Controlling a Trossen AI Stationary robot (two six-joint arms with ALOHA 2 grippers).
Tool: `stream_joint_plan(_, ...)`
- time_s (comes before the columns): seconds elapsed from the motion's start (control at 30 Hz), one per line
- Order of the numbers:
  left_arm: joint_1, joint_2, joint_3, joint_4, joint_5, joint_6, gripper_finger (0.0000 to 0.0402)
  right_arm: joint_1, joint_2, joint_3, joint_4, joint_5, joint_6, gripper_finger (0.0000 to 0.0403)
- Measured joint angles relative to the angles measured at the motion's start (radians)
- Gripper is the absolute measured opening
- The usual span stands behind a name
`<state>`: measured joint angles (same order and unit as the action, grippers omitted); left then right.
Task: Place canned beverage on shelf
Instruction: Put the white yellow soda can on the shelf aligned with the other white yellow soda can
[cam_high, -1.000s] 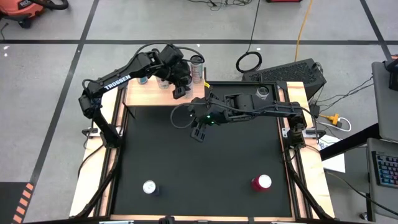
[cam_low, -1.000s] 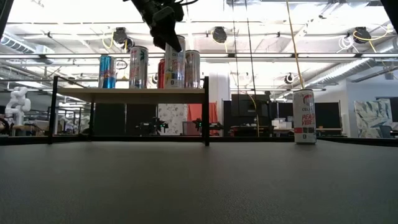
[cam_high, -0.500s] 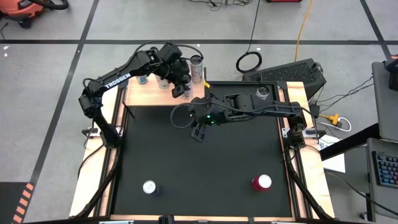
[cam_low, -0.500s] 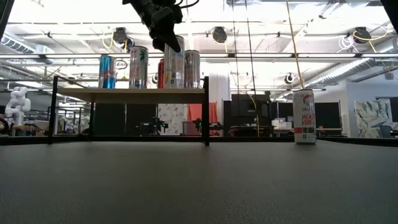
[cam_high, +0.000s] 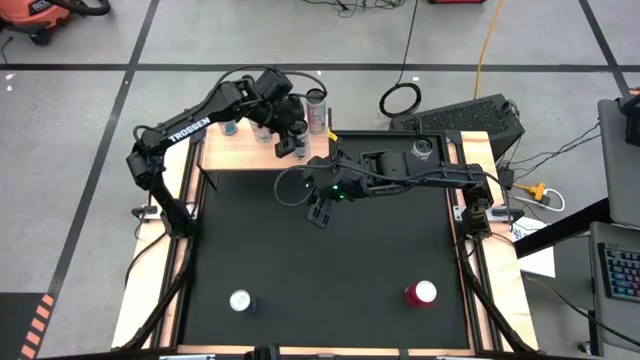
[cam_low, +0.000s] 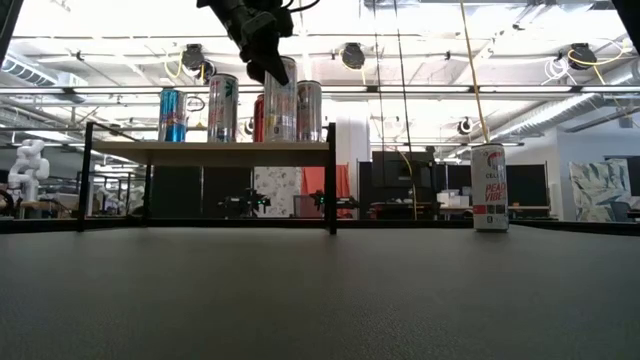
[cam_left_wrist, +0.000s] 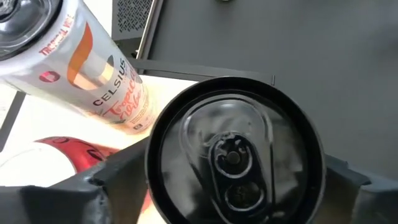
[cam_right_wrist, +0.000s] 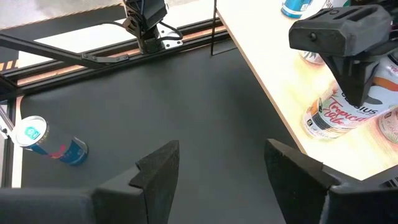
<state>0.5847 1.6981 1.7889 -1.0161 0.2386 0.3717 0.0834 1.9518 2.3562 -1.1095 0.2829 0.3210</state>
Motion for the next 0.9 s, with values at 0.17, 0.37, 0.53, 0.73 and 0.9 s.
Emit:
stream_joint_plan(0.17, 0.005, 0.0, 0.0, 0.008, -0.005, -0.015, 0.0381, 0.0, 0.0, 0.0, 0.0, 0.0, 0.0, 0.0217)
stream_joint_plan(0.37, 0.003, -0.016, 0.0, 0.011, -0.059, -0.015, 0.0389, 0.0, 0.0, 0.0, 0.0, 0.0, 0.0, 0.0217)
stream_joint_plan(0.53, 0.003, -0.047, 0.0, 0.011, -0.064, -0.015, 0.0389, 0.0, 0.0, 0.0, 0.0, 0.0, 0.0, 0.0217)
stream_joint_plan(0.73, 0.003, -0.082, 0.001, -0.005, -0.064, -0.018, 0.0389, 0.0, 0.0, 0.0, 0.001, 0.0, 0.0, 0.0217)
stream_joint_plan(0.9, 0.003, -0.127, 0.001, -0.109, -0.073, 0.002, 0.0389, 0.0, 0.0, 0.0, 0.003, 0.0, 0.0, 0.0217)
